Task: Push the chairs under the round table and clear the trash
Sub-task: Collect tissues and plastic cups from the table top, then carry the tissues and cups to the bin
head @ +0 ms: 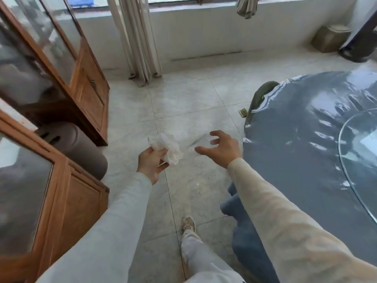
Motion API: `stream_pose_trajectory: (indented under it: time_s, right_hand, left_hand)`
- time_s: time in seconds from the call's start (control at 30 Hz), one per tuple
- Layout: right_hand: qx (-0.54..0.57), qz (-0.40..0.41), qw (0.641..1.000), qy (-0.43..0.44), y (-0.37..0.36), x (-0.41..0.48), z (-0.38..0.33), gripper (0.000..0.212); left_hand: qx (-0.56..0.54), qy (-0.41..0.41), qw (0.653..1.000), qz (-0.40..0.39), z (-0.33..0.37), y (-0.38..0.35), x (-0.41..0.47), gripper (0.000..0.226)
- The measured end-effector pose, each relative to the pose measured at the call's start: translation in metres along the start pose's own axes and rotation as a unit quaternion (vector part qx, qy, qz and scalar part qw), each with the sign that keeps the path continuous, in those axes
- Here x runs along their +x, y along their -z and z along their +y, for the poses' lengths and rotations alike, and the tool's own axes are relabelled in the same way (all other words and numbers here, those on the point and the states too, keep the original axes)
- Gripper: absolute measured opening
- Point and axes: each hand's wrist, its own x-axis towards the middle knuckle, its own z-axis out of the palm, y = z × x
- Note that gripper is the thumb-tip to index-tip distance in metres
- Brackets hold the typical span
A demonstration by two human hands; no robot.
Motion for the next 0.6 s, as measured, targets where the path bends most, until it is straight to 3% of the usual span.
stream_pose_trajectory:
  time_s: [0.6]
  right_hand:
    - [0.024,0.053,0.997,-0.043,0.031,0.336,-0.053,0.078]
  left_hand:
    - [0.044,0.028,0.998,-0.031,0.157,-0.150,0.306,0.016]
